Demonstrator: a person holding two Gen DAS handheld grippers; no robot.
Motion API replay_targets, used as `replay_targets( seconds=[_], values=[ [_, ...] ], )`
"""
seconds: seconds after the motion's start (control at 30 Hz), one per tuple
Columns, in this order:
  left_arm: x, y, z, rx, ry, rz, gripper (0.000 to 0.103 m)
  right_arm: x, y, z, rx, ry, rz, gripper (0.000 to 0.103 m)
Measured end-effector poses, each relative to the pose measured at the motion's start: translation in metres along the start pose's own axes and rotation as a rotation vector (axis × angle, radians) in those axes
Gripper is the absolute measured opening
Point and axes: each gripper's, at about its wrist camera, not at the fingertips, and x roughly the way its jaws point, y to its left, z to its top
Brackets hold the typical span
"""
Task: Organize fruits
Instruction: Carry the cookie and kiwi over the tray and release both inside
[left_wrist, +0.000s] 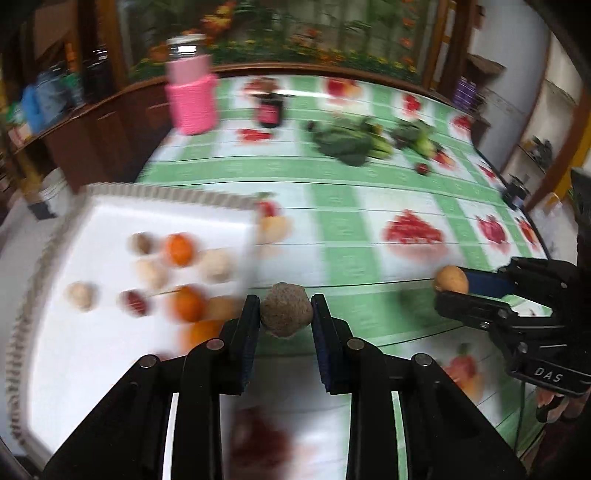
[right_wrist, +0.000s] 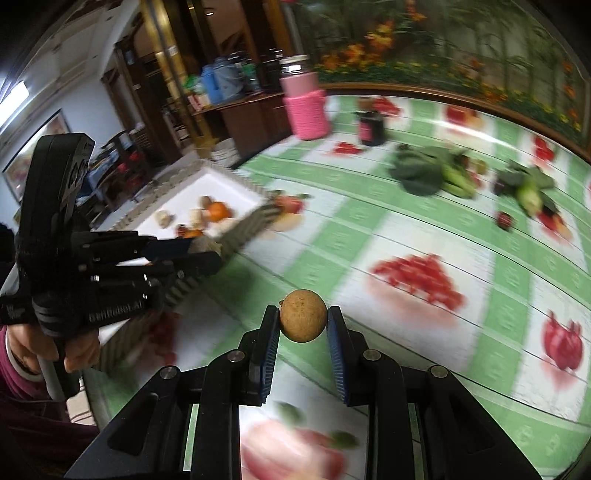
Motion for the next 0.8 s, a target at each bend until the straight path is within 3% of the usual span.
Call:
replay_targets(
  seconds=[0.13,0.3,0.57,0.8],
  values=[
    [-0.019,0.06,-0.012,-0.077,-0.002,0.084,0.025,0.018,0.039,0.013,-0.058,0.011,0.071,0.026],
    [-0.024,0.107,-0.029,-0.126,0.019,0.166,0.025,0.043,0.09,0.027,-0.142,0.043,0.143,0.026],
    [-0.013,0.138,-0.046,-0.152,0.068,0.223,0.025,0.081,0.15,0.03,-0.245,0.108,0.215,0.026],
    [-0.004,0.151,-0.051,-0.168,0.098,0.246,0.025,0.105,0.173,0.023,-0.303,0.173,0.232,0.026]
  ],
)
